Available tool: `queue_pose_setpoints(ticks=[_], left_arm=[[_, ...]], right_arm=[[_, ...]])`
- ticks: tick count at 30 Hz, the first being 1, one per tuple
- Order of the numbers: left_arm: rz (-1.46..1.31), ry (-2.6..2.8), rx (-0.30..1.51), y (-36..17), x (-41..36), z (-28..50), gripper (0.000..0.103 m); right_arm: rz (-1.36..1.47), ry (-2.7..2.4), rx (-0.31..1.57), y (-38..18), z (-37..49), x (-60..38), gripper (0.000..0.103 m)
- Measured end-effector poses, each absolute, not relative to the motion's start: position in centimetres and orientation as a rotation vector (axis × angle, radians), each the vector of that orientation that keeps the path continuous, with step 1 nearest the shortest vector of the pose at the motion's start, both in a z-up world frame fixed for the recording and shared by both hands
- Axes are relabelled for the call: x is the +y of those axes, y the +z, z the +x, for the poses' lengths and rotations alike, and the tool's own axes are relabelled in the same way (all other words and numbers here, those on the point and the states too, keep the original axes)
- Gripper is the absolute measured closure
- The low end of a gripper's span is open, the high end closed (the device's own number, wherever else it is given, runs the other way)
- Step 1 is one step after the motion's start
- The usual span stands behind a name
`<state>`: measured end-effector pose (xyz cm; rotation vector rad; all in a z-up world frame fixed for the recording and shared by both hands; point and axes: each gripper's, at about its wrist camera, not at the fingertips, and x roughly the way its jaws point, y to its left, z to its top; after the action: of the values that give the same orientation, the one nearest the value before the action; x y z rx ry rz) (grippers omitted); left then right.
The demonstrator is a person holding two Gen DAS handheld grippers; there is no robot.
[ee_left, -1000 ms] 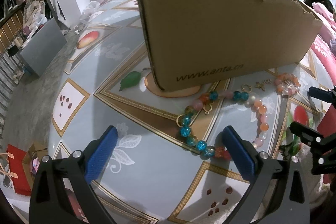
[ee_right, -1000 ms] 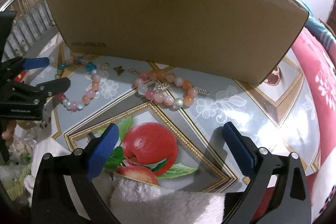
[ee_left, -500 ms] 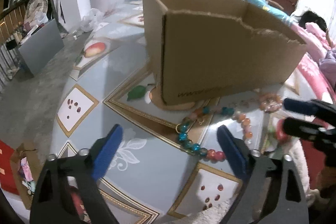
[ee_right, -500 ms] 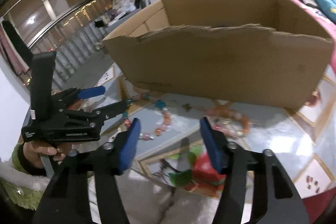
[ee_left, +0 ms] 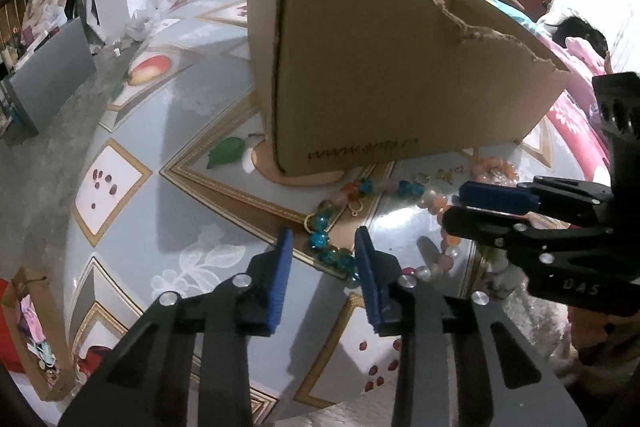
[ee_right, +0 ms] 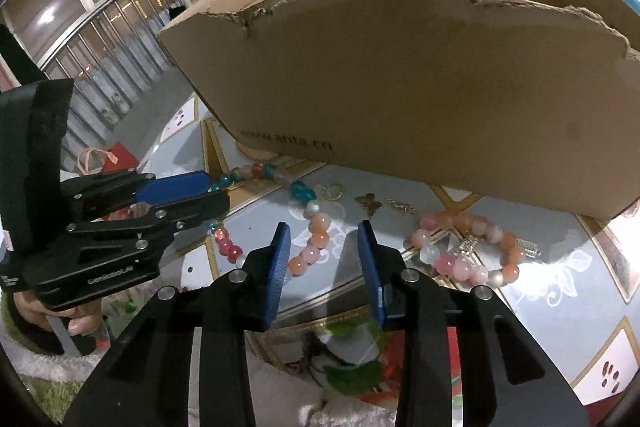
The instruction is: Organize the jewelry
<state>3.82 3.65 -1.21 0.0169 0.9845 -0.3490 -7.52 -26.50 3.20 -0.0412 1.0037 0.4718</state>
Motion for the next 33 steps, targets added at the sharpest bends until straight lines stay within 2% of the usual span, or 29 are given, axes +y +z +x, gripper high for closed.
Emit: queue_pose_setpoints(ticks=[4, 6, 8, 22, 33], left_arm=[[0.010, -0.357, 0.996, -1.2, 3.5, 4.1, 0.084], [0.026, -0.355, 0.994, -1.3, 3.2, 4.0, 0.090], [0.039, -0.354, 0.989, -1.3, 3.0, 3.9, 0.093], [0.009, -0.378, 0.911, 1.2, 3.6, 2.2, 0.094], [-0.045, -0.454, 0.765, 6.9, 3.6, 0.4, 0.094]], right_arm=[[-0.086, 0.458, 0.992, 3.1, -7.5, -25.7, 0.074], [-0.120, 0.445, 0.987, 3.0, -7.6, -25.4, 0.089], [-0.110, 0.455, 0.994, 2.9, -7.6, -25.4, 0.095], [-0.070, 0.474, 0.897, 5.7, -9.3, -26.7, 0.096], [-0.057, 0.504, 0.753, 9.9, -11.1, -27.2, 0.096]])
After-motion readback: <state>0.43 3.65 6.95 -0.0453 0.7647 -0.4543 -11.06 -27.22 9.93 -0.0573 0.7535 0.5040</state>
